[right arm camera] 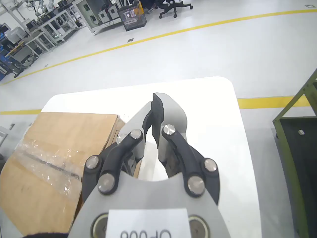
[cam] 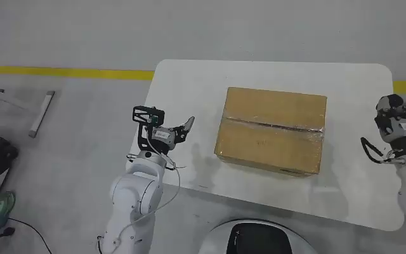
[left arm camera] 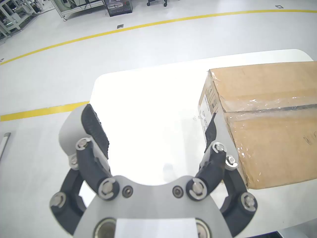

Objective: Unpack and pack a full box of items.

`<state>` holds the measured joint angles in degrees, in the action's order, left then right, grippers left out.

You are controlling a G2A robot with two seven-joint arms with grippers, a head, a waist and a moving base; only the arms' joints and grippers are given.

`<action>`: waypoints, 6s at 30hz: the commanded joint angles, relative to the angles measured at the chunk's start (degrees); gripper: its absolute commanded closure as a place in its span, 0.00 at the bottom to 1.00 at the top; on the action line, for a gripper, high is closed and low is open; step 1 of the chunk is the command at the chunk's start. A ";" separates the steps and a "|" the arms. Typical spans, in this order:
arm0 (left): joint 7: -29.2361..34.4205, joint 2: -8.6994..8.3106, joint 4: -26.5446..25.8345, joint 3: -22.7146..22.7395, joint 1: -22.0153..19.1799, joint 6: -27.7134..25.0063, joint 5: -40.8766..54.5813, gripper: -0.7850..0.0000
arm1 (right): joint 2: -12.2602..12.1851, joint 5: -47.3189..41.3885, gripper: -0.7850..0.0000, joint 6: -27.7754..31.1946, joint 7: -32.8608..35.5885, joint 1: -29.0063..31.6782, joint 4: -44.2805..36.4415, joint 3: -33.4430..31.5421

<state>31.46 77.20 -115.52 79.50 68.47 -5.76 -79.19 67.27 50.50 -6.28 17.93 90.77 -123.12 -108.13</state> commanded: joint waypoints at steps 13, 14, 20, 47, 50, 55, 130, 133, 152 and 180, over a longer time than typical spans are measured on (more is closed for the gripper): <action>0.00 0.00 0.00 0.00 0.00 0.00 0.00 0.00 | 0.20 3.62 1.00 2.28 -3.11 0.71 3.52 1.36; 0.00 0.00 0.00 0.00 0.00 0.00 0.00 0.00 | 0.21 3.45 1.00 2.23 -3.03 0.73 3.93 1.05; 0.00 0.00 0.00 0.00 0.00 0.00 0.00 0.00 | 0.23 4.22 1.00 3.33 -3.35 -0.01 6.71 1.62; 0.00 0.00 0.00 0.00 0.00 0.00 0.00 0.00 | 1.04 13.17 1.00 9.50 -4.70 -7.25 15.31 18.33; 0.00 0.00 0.00 0.00 0.00 0.00 0.00 0.00 | 1.15 11.35 1.00 7.52 -4.22 -7.17 15.54 17.36; -1.28 -0.06 -0.36 -0.48 0.52 -1.12 0.14 0.00 | 1.10 12.79 1.00 8.30 -3.72 -7.96 15.98 17.61; -2.89 3.95 17.20 -34.98 -21.06 -21.99 -26.36 0.29 | 1.11 11.27 1.00 7.15 -7.98 -2.41 13.03 4.63; -2.94 4.26 18.20 -35.43 -21.87 -21.00 -28.18 0.35 | 1.14 11.33 1.00 7.16 -8.02 -2.47 13.02 4.61; -5.91 4.90 17.76 -33.12 -21.45 -18.96 -31.61 0.68 | 1.27 11.09 1.00 7.21 -7.36 -3.22 13.46 4.72; -4.53 5.46 15.74 -22.97 -20.60 -11.42 -30.43 1.00 | 1.40 8.64 1.00 7.83 -5.67 -4.68 12.12 4.29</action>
<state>26.56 82.84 -99.09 54.58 47.66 -18.23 -109.34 68.67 59.44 1.42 12.07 86.15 -110.77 -103.76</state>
